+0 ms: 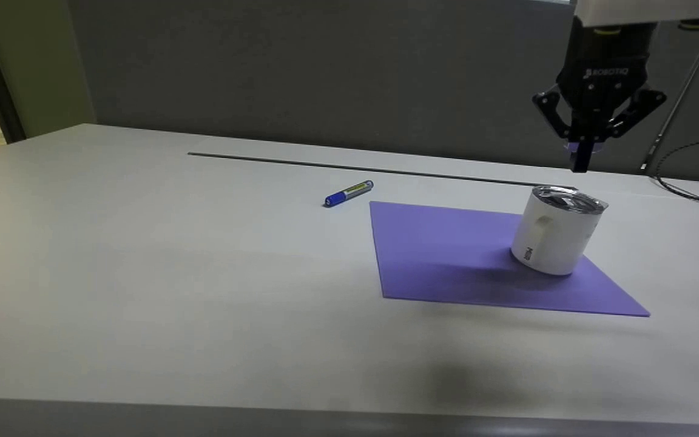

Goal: Close the flask

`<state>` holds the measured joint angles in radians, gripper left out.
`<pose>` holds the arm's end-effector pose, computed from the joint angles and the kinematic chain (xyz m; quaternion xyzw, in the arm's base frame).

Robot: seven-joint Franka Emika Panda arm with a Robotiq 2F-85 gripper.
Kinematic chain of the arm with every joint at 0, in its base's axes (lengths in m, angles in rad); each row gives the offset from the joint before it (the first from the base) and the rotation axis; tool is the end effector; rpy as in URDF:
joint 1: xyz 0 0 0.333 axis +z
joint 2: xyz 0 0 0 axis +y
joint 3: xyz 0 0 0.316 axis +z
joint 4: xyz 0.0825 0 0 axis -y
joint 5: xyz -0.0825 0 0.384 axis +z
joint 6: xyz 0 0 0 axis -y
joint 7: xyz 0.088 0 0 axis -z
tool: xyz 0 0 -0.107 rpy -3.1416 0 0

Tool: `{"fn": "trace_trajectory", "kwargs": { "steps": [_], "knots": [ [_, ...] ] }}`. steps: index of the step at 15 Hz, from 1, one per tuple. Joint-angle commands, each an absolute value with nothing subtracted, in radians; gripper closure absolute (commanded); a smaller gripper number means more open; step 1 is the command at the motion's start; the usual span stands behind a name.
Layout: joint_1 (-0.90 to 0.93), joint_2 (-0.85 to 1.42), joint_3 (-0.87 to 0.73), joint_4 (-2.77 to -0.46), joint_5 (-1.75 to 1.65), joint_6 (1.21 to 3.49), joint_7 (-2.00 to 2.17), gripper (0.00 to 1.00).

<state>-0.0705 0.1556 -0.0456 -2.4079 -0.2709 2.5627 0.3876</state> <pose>0.4939 -0.0539 0.2486 0.9875 -0.1371 0.0098 0.0767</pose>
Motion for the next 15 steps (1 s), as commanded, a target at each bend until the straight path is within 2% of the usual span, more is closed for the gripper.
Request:
{"fn": "trace_trajectory", "kwargs": {
  "steps": [1, 15],
  "knots": [
    [-0.039, 0.195, -0.089, -2.417, -0.279, 2.642, 0.413, 1.0],
    [-0.033, 0.24, -0.094, -2.447, -0.074, 2.728, 0.314, 1.0]
  ]
}}
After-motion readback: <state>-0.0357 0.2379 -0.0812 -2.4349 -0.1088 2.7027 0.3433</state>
